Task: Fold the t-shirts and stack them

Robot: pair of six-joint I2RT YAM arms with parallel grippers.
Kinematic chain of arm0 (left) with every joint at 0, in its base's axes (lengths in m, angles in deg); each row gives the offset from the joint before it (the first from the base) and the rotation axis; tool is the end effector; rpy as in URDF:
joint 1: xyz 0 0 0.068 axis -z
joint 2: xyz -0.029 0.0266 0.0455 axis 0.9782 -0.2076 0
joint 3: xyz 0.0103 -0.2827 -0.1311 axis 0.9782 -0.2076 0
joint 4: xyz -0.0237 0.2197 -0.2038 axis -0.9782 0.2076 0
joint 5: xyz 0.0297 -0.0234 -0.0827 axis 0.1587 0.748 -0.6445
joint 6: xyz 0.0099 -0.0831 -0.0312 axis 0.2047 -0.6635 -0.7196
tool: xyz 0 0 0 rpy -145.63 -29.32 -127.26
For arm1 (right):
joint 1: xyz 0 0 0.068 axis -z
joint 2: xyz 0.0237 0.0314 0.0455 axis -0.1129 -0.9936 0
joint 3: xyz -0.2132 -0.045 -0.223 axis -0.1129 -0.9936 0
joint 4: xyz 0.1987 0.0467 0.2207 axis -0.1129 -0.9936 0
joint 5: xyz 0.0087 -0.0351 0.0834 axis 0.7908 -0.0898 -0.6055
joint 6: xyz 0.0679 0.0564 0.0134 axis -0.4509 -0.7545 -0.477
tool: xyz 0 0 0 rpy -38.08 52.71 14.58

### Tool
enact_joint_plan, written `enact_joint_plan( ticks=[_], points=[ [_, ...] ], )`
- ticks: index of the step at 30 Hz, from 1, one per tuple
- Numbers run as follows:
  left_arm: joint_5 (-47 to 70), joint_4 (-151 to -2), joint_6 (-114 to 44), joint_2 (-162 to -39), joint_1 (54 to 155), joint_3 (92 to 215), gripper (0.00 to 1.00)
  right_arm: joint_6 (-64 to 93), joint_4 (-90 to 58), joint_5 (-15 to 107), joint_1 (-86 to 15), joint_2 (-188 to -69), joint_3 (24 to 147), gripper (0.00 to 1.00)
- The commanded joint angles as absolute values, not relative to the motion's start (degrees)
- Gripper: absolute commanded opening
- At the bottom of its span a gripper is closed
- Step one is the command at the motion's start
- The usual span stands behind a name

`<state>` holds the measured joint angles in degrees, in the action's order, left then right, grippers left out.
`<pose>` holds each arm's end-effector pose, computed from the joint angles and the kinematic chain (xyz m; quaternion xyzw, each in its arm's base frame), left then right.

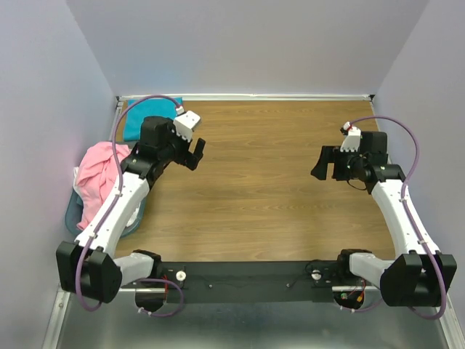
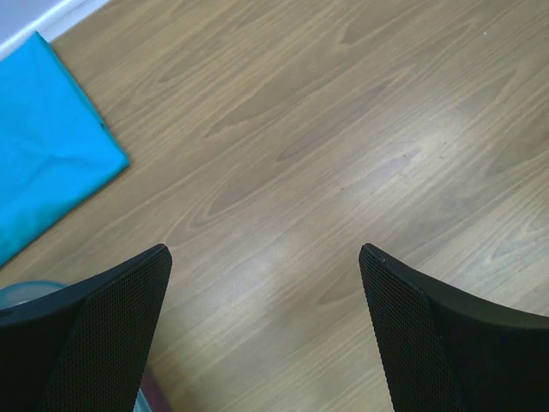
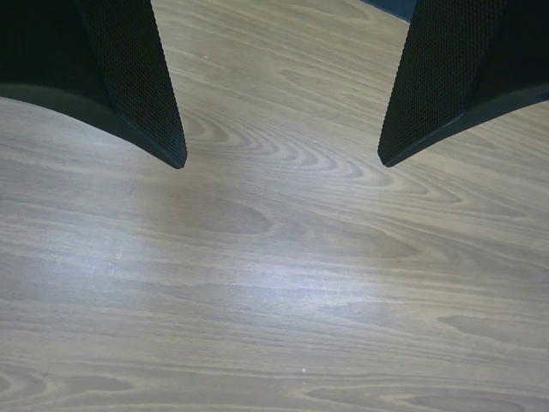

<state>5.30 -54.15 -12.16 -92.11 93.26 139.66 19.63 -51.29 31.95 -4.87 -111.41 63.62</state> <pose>0.3075 -0.1044 0.3380 0.2572 0.8151 -0.1261 0.5036 0.2834 0.0209 0.2861 -0.0423 0.9140 0.1713 0.3654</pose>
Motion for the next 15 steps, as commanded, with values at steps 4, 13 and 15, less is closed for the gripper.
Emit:
enact_joint_plan(
  ticks=[4, 13, 15],
  points=[
    [2.8, -37.8, -8.6, -104.2, 83.6, 160.4, 0.98, 20.5, -50.4, 31.7, -4.5, -113.3, 62.7, 1.0],
    [4.7, -22.0, -1.9, -114.8, 60.2, 174.4, 0.98, 20.8, -50.6, 31.4, -4.5, -113.9, 62.3, 1.0],
    [6.2, -22.1, -0.8, -115.3, 56.6, 172.3, 0.98, 20.8, -50.6, 31.0, -4.5, -114.8, 62.3, 1.0]
  ],
)
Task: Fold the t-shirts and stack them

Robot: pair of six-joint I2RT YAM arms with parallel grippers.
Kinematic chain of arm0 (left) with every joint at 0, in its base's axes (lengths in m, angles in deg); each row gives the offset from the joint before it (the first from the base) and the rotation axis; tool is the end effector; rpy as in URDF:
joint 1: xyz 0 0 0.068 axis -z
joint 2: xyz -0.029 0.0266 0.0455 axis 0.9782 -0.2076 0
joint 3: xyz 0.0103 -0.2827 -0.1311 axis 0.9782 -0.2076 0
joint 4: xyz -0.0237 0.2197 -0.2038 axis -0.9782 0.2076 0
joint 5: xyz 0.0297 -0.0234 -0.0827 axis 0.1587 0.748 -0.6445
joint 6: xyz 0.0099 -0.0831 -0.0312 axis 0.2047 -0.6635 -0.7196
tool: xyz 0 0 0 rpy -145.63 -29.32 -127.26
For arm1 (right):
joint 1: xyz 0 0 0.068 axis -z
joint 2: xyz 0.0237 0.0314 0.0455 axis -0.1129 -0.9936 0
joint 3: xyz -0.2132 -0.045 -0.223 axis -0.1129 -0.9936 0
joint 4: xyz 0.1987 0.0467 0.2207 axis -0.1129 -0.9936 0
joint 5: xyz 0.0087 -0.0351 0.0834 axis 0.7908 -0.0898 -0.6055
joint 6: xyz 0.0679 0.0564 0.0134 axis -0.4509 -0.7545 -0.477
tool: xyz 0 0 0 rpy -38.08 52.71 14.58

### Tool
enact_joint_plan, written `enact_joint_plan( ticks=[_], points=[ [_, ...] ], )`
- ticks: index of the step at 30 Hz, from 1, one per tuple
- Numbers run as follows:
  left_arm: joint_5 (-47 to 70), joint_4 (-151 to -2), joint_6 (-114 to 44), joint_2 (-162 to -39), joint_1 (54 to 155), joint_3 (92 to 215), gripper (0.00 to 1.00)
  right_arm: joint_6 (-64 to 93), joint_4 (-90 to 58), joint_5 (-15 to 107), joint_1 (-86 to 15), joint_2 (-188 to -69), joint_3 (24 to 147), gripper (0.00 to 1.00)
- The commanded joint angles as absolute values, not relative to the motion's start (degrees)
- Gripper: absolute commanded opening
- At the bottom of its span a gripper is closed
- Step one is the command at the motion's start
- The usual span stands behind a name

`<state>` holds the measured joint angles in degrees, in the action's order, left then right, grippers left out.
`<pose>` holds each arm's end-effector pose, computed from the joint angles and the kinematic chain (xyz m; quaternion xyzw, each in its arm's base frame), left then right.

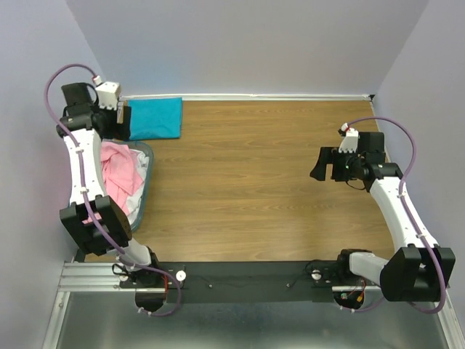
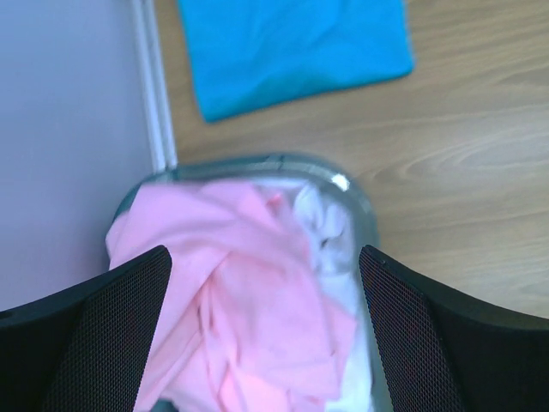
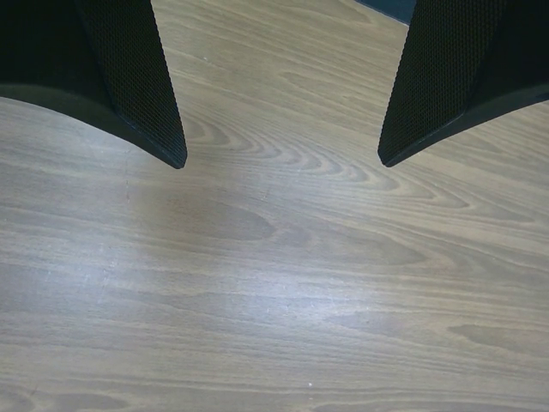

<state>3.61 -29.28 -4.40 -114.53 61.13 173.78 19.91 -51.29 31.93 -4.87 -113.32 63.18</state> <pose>0.3985 0.0978 0.3940 0.0734 0.9019 0.0029 0.4256 0.2881 0.0208 0.2743 -0.0409 0.9211 0.1719 0.3470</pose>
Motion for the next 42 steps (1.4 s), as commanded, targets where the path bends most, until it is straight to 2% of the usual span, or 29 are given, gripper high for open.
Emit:
enact_joint_plan(
  ticks=[1, 12, 16, 17, 18, 19, 22, 24, 25, 27, 36, 41, 42],
  points=[
    [7.6, -22.6, -0.5, -115.3, 55.5, 171.4, 0.98, 20.8, -50.6, 30.6, -4.5, -115.1, 62.5, 1.0],
    [13.2, -30.0, 0.7, -114.5, 49.5, 154.6, 0.98, 20.8, -50.8, 29.3, -4.5, -118.8, 63.8, 1.0],
    [12.5, -32.1, 0.8, -115.1, 49.5, 151.9, 0.86, 20.8, -50.9, 29.2, -4.5, -119.8, 64.2, 1.0],
    [11.9, -32.7, 0.5, -115.5, 49.5, 151.2, 0.72, 20.9, -50.9, 29.3, -4.5, -120.1, 64.1, 1.0],
    [11.6, -32.7, 0.4, -115.5, 49.5, 150.9, 0.72, 20.9, -50.9, 29.3, -4.5, -120.2, 64.1, 1.0],
    [11.2, -32.7, 0.3, -115.5, 49.5, 150.7, 0.63, 20.9, -51.0, 29.4, -4.5, -120.3, 64.2, 1.0],
    [10.0, -32.4, 0.3, -113.7, 49.5, 151.0, 0.49, 20.8, -51.0, 29.5, -4.5, -120.3, 64.0, 1.0],
    [9.6, -31.8, -0.1, -112.3, 49.5, 152.5, 0.31, 20.9, -51.0, 29.5, -4.5, -120.2, 63.8, 1.0],
    [9.4, -31.4, -0.3, -111.1, 49.5, 153.3, 0.18, 20.9, -50.9, 29.4, -4.5, -120.2, 63.8, 1.0],
    [9.4, -30.1, -0.6, -109.6, 49.5, 156.2, 0.01, 20.9, -50.9, 29.2, -4.5, -120.3, 63.8, 1.0],
    [4.8, -27.6, -1.5, -104.1, 51.6, 169.9, 0.0, 20.9, -50.9, 28.7, -4.5, -120.4, 63.9, 1.0],
    [3.9, -27.7, -3.2, -103.6, 62.8, 180.1, 0.0, 20.9, -50.9, 28.2, -4.5, -120.7, 64.3, 1.0],
    [3.7, -27.7, -3.9, -104.3, 67.8, 184.3, 0.0, 20.8, -50.9, 28.2, -4.5, -120.8, 64.3, 1.0]
  ],
)
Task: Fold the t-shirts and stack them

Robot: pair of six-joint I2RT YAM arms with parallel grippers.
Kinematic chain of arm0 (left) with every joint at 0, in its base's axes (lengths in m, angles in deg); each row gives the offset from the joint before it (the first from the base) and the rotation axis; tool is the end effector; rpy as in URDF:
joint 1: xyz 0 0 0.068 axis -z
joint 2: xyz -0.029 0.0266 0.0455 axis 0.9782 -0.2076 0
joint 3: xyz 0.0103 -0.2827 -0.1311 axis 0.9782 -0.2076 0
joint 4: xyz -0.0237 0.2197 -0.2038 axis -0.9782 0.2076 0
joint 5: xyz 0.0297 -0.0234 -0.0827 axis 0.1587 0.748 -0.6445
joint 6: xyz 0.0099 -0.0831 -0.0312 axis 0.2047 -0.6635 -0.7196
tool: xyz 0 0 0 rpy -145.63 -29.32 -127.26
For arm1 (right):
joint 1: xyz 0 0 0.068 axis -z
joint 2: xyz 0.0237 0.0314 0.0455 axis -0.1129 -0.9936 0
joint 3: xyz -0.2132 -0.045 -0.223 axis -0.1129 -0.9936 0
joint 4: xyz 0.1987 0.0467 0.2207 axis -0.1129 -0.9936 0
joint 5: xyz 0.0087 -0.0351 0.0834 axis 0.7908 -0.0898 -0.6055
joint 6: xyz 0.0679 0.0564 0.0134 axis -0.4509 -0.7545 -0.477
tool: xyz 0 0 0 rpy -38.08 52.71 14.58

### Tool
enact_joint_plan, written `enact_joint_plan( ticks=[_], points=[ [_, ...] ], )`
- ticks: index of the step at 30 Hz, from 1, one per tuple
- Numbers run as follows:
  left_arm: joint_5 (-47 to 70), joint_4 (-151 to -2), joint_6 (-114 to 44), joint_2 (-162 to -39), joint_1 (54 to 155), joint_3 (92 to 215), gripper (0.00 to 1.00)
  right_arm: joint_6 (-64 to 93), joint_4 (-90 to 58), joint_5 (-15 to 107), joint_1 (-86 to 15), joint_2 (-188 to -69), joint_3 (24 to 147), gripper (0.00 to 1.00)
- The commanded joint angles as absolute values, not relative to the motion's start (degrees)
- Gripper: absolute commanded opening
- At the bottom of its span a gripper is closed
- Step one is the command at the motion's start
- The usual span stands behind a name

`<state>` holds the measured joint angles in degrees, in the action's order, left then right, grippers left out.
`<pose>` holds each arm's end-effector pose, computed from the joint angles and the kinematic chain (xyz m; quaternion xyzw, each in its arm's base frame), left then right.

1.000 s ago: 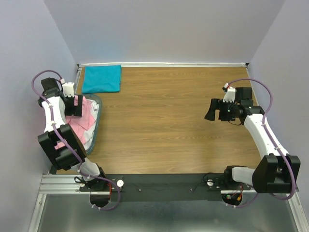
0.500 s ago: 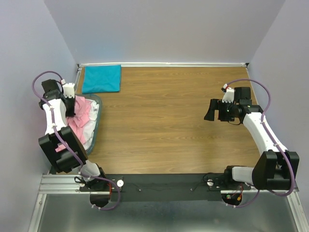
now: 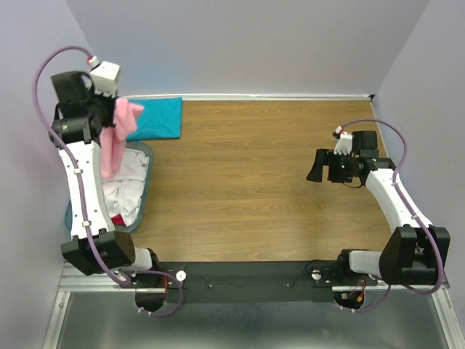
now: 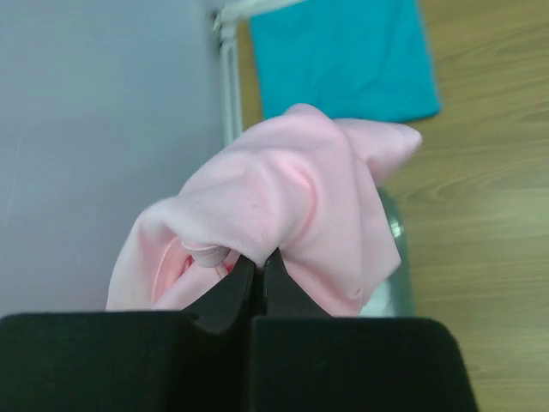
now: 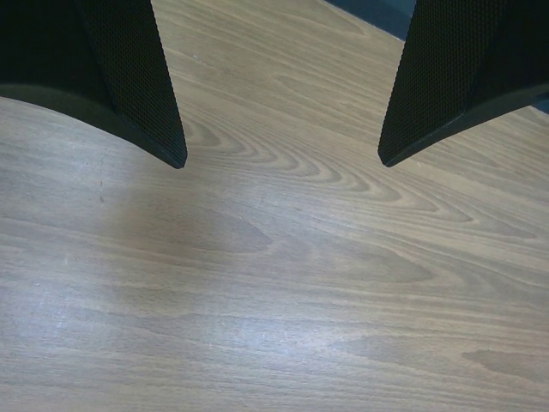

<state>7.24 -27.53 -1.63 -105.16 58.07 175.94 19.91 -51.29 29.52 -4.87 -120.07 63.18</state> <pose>0.3403 0.1051 0.4639 0.0660 0.8677 0.0827 0.4856 0.3045 0.0234 0.2428 -0.0364 0.9359 0.1953 0.2911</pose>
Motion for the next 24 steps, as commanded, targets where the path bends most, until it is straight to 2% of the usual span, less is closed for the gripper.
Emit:
enact_joint_plan(
  ticks=[1, 6, 8, 10, 11, 13, 14, 15, 17, 24],
  points=[
    [3.0, -27.7, -5.1, -105.0, 69.8, 186.5, 0.0, 20.9, -50.9, 28.2, -4.5, -120.8, 64.5, 1.0],
    [-2.5, -24.9, -8.3, -112.5, 82.9, 204.1, 0.0, 20.8, -50.9, 28.7, -4.5, -120.1, 64.9, 1.0],
    [-3.9, -24.7, -9.5, -114.3, 88.2, 208.4, 0.0, 20.9, -51.0, 29.3, -4.5, -119.4, 65.1, 1.0],
    [-5.3, -24.9, -8.9, -115.5, 91.7, 207.8, 0.0, 22.2, -51.7, 30.0, -4.5, -118.8, 65.5, 1.0],
    [-6.7, -24.4, -7.6, -115.7, 93.6, 205.3, 0.13, 23.2, -52.0, 30.2, -4.5, -118.4, 66.1, 1.0],
    [-14.4, -22.8, -5.2, -115.9, 94.5, 200.9, 0.57, 24.1, -53.3, 29.5, -4.5, -117.8, 67.0, 1.0],
    [-15.6, -22.7, -4.5, -115.4, 94.5, 195.0, 0.94, 24.4, -53.6, 29.6, -4.5, -117.0, 67.3, 1.0],
    [-16.1, -23.9, -4.4, -113.5, 94.4, 191.5, 0.98, 25.0, -53.9, 29.6, -4.5, -116.4, 67.7, 1.0],
    [-17.3, -27.9, -3.0, -110.6, 93.0, 181.1, 0.98, 25.7, -54.6, 29.4, -4.5, -115.0, 68.0, 1.0],
    [-17.0, -31.4, 4.3, -104.5, 93.0, 161.9, 0.98, 28.5, -56.6, 25.5, -4.5, -119.0, 67.8, 1.0]
  ],
)
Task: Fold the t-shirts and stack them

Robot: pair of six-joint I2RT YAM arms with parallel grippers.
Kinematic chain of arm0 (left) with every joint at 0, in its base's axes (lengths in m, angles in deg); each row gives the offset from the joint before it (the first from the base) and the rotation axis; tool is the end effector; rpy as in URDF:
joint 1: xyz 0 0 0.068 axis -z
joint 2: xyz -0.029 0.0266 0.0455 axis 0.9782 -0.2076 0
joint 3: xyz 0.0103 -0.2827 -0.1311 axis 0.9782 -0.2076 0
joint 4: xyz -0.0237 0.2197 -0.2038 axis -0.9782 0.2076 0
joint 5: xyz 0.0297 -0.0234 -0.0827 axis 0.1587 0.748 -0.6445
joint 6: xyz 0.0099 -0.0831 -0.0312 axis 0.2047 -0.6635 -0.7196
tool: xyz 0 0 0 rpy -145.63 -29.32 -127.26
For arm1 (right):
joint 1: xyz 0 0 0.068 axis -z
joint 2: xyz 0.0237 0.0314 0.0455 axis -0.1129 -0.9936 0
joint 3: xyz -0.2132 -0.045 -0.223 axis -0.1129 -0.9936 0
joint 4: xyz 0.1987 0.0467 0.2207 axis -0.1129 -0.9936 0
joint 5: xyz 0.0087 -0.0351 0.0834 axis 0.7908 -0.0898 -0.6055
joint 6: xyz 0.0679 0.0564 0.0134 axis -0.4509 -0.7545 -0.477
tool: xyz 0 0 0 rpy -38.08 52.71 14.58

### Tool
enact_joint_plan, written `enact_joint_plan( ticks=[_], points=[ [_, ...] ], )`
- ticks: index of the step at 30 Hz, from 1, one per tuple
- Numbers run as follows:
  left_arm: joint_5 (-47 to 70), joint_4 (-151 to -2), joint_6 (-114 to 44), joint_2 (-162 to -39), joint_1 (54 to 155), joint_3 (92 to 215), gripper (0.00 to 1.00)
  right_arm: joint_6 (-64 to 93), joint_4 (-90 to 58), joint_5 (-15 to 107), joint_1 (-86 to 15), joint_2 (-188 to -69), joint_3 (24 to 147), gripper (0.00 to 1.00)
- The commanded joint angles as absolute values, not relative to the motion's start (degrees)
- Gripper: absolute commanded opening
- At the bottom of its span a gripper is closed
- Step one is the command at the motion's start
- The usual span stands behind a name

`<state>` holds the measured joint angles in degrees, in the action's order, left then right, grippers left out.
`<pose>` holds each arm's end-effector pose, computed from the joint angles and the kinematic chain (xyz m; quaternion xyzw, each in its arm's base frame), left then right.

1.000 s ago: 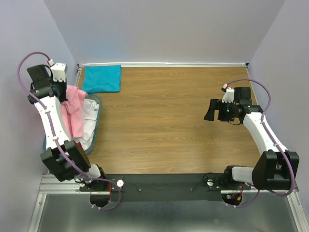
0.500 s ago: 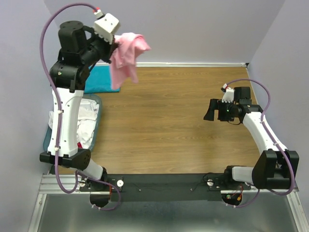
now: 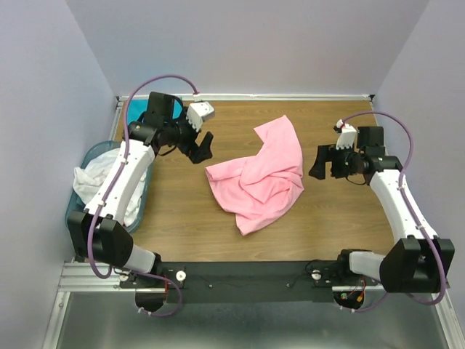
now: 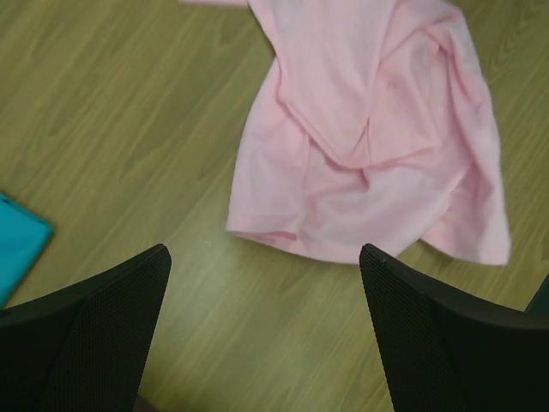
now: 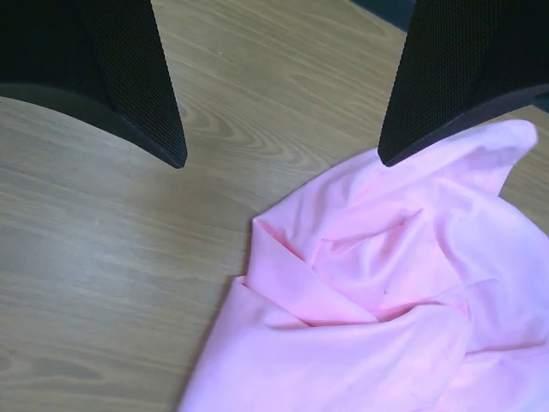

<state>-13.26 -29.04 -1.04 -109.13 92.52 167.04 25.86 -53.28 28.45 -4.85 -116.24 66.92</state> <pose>0.3502 -0.1354 0.3891 0.3846 0.7994 -0.2343 0.3978 0.2991 0.0248 0.2838 -0.0969 0.9153 0.1828 0.3455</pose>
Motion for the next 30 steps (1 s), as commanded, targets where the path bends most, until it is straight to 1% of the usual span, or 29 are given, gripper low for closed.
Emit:
enact_joint_plan(
  ticks=[1, 4, 7, 8, 9, 10, 11, 13, 14, 16, 17, 18, 21, 23, 25, 28, 29, 30],
  points=[
    [-16.4, -31.5, 5.3, -104.5, 94.0, 160.3, 0.99, 29.4, -57.2, 24.7, -4.5, -121.1, 68.1, 1.0],
    [-14.1, -34.5, 5.9, -105.1, 95.9, 154.4, 0.98, 30.0, -57.4, 24.4, -4.5, -124.6, 68.3, 1.0],
    [-12.9, -37.2, 5.5, -108.2, 98.4, 151.1, 0.93, 30.6, -57.2, 23.8, -4.5, -128.6, 68.9, 1.0],
    [-12.8, -38.3, 5.4, -109.3, 99.1, 150.2, 0.88, 30.7, -56.9, 23.7, -4.5, -130.4, 69.6, 1.0],
    [-12.5, -39.1, 4.4, -110.6, 99.5, 149.9, 0.85, 30.8, -56.9, 23.6, -4.5, -131.4, 70.1, 1.0],
    [-10.9, -39.9, 3.7, -113.1, 99.8, 149.6, 0.78, 30.9, -56.7, 23.6, -4.5, -132.2, 70.7, 1.0],
    [-10.0, -41.3, 3.2, -114.2, 100.5, 149.4, 0.75, 31.0, -56.6, 23.6, -4.6, -133.9, 72.0, 0.99],
    [-7.4, -42.9, 1.8, -117.4, 100.9, 149.4, 0.71, 31.3, -56.2, 23.9, -4.9, -135.1, 73.3, 0.97],
    [-6.5, -44.3, 1.4, -119.2, 101.0, 149.8, 0.67, 31.4, -55.8, 24.4, -5.6, -136.6, 74.0, 0.94],
    [-4.1, -45.4, 0.3, -121.2, 101.0, 150.5, 0.64, 31.5, -55.4, 25.2, -6.4, -138.1, 76.5, 0.91],
    [-3.5, -45.9, 0.3, -122.1, 101.0, 151.0, 0.59, 31.4, -55.3, 25.3, -8.2, -138.7, 77.3, 0.89],
    [-2.8, -46.0, 0.2, -123.9, 101.0, 152.1, 0.57, 31.2, -55.3, 25.5, -9.1, -140.1, 78.1, 0.85],
    [-2.0, -46.3, 0.2, -127.2, 101.0, 154.0, 0.55, 30.5, -54.7, 27.2, -13.7, -143.0, 81.3, 0.8],
    [-1.3, -46.5, 0.3, -128.8, 101.1, 154.5, 0.54, 30.1, -54.0, 29.1, -16.8, -144.8, 83.5, 0.8],
    [-0.8, -46.4, 0.3, -131.3, 101.1, 155.0, 0.54, 29.4, -52.4, 30.3, -17.8, -147.7, 84.9, 0.81],
    [-0.1, -46.7, -0.6, -133.8, 101.1, 155.1, 0.48, 28.7, -52.0, 31.3, -18.2, -151.4, 88.9, 0.83],
    [0.4, -46.7, -0.9, -134.4, 101.1, 155.2, 0.44, 28.8, -52.0, 31.7, -18.2, -153.4, 89.7, 0.83],
    [1.4, -46.7, -1.3, -135.3, 101.0, 155.6, 0.43, 29.0, -52.0, 32.0, -18.2, -154.4, 90.6, 0.83]
  ],
)
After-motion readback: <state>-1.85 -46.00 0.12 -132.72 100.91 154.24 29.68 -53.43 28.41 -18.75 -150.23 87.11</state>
